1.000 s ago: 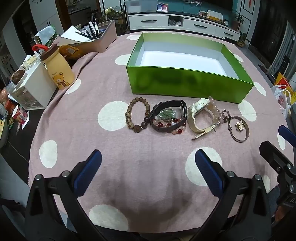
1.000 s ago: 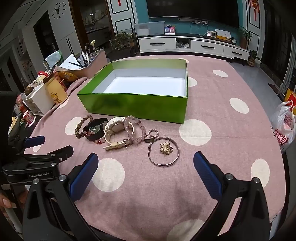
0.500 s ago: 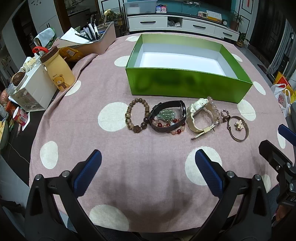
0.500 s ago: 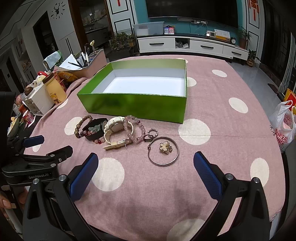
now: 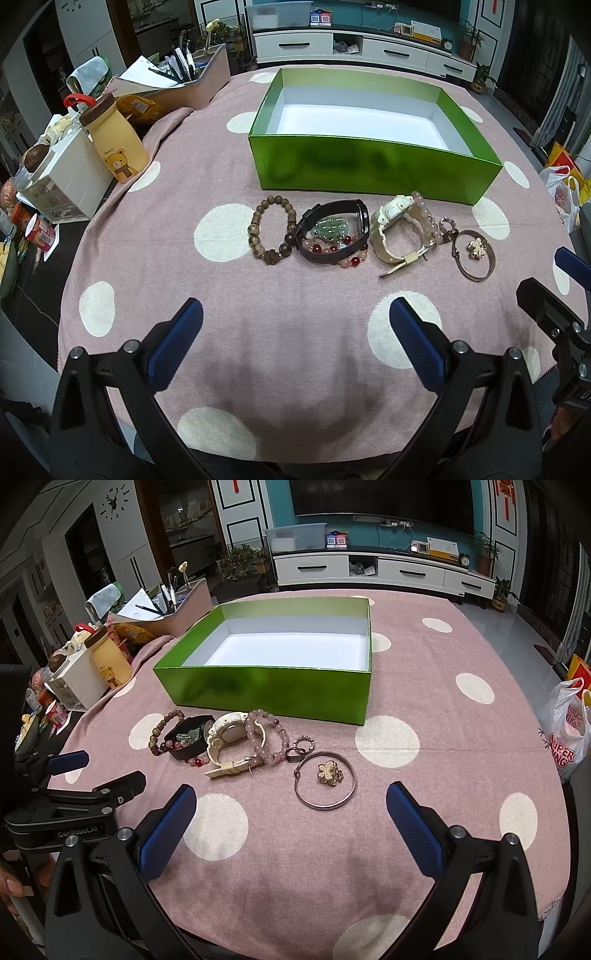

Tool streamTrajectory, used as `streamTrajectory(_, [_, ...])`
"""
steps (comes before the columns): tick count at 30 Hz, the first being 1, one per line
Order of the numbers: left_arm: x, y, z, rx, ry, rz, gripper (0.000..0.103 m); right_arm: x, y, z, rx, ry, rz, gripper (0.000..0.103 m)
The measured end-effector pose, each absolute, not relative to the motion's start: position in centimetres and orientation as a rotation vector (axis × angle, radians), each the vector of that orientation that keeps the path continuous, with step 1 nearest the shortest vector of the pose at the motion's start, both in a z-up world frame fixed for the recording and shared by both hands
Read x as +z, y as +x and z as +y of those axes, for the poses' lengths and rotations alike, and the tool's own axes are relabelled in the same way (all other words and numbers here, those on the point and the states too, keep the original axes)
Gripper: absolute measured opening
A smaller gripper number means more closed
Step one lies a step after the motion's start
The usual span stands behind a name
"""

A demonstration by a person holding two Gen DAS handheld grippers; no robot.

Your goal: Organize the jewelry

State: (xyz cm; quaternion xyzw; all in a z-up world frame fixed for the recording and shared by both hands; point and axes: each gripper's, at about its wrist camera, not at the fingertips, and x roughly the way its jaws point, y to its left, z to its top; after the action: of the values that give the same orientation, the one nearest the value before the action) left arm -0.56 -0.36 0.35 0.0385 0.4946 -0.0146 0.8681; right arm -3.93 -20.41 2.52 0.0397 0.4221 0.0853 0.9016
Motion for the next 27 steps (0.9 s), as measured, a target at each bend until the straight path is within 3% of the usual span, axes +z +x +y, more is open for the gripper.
streamTrajectory(27, [0.28,-0.67,-0.54,-0.036,0.083,1.033,0.101,2.49,-3.89,-20.25,0.176,0.082,0.874,0.102])
